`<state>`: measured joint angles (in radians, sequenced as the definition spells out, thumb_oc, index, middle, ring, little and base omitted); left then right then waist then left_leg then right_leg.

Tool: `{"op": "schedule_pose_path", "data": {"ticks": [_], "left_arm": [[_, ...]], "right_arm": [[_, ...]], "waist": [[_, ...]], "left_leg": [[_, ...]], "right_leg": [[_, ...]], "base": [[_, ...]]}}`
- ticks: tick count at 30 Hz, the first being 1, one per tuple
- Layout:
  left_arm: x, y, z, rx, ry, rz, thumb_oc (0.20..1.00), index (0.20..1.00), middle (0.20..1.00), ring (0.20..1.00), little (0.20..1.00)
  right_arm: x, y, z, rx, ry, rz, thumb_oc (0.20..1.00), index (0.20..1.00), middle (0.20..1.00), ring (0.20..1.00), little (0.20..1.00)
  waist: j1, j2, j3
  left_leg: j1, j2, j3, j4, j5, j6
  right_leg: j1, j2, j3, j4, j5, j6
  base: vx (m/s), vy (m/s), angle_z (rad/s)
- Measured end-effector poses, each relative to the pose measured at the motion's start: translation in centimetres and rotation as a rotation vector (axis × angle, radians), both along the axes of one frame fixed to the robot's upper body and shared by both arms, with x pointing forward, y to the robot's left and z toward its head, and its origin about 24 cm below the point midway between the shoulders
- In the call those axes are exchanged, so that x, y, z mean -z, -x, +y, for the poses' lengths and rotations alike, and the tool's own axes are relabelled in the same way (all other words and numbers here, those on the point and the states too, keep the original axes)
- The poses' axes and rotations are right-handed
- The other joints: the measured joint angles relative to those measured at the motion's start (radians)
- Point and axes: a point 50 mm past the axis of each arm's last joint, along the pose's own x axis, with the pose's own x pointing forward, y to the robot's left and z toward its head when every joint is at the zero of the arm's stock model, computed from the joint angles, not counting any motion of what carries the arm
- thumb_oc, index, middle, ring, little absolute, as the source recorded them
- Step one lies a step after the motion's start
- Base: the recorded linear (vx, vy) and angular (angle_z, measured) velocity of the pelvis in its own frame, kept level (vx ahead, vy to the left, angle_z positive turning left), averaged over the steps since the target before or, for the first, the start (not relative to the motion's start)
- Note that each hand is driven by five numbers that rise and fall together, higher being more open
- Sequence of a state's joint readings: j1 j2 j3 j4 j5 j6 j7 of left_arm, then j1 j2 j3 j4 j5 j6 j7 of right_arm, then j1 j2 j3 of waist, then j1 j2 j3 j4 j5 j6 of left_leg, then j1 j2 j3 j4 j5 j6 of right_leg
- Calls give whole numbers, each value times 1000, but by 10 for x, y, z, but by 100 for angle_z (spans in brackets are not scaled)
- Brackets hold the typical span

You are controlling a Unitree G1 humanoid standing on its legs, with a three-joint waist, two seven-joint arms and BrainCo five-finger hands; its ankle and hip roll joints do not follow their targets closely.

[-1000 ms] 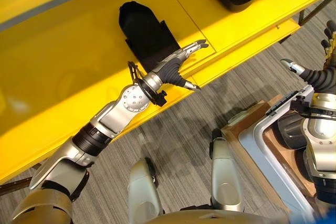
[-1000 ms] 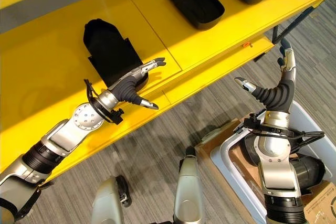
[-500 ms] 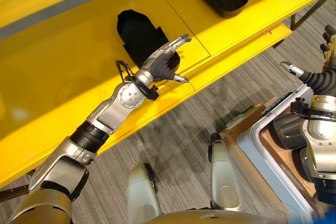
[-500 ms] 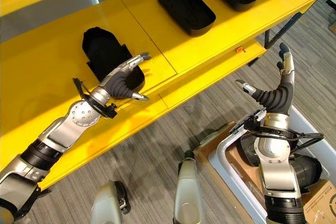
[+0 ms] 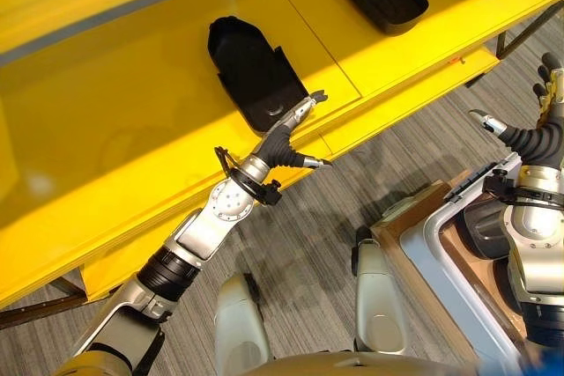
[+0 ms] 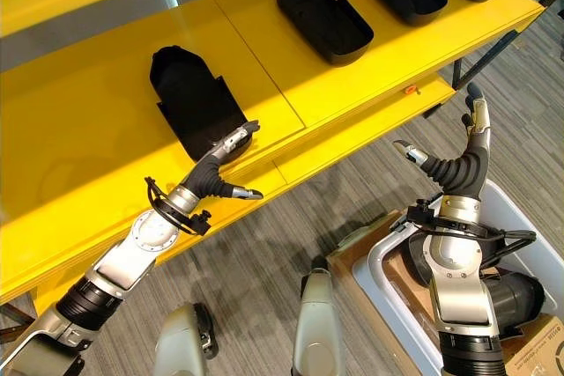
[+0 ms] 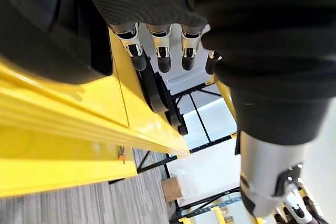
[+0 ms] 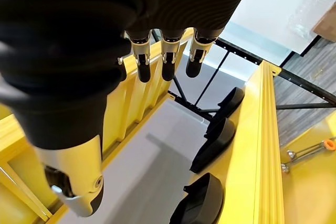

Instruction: Move parts from the plastic box to the shelf.

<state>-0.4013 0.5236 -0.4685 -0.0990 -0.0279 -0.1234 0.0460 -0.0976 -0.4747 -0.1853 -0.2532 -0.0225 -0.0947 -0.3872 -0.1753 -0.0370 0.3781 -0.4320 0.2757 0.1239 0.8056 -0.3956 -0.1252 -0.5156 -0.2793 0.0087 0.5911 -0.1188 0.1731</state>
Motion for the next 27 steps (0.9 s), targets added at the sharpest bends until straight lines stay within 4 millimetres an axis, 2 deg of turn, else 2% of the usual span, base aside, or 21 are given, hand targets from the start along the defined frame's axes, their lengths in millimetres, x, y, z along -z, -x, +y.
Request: {"op": "schedule_pose_path", "data": {"ticks": [5, 8, 15, 22, 27], "left_arm": [[6, 2, -4, 20, -14, 21, 1000, 1000, 1000, 1000, 1000], [18, 5, 1, 3, -35, 65, 1000, 1000, 1000, 1000, 1000], [38, 6, 10, -12, -129, 128, 1000, 1000, 1000, 1000, 1000], [41, 5, 12, -28, -177, 115, 1000, 1000, 1000, 1000, 1000], [34, 1, 18, -57, -214, 73, 1000, 1000, 1000, 1000, 1000]], "right_arm": [[0, 0, -1, 9, -4, -5, 1000, 1000, 1000, 1000, 1000], [3, 2, -1, 12, -4, 6, 1000, 1000, 1000, 1000, 1000], [3, 2, -1, 13, -5, 6, 1000, 1000, 1000, 1000, 1000], [3, 2, -1, 13, -5, 5, 1000, 1000, 1000, 1000, 1000], [3, 2, -1, 13, -5, 5, 1000, 1000, 1000, 1000, 1000]], "waist": [[1, 2, 4], [8, 4, 34], [2, 7, 42], [4, 7, 42], [1, 8, 42]], "left_leg": [[0, 0, -1, -2, 1, 1], [3, 0, -4, 0, 3, 0], [8, 0, -6, -2, 5, -2], [8, 0, -6, -3, 5, -2], [8, 0, -5, -2, 5, -2]], "right_leg": [[0, 0, 0, 3, -2, 0], [0, -1, -1, 16, -5, 1], [0, -1, -2, 22, -14, -5], [0, -1, -2, 22, -14, -5], [-1, -1, -2, 22, -14, -5]], "base": [[0, 0, 0], [-1, -8, 1], [0, 0, 0], [0, 0, 0], [0, 0, 0]]}}
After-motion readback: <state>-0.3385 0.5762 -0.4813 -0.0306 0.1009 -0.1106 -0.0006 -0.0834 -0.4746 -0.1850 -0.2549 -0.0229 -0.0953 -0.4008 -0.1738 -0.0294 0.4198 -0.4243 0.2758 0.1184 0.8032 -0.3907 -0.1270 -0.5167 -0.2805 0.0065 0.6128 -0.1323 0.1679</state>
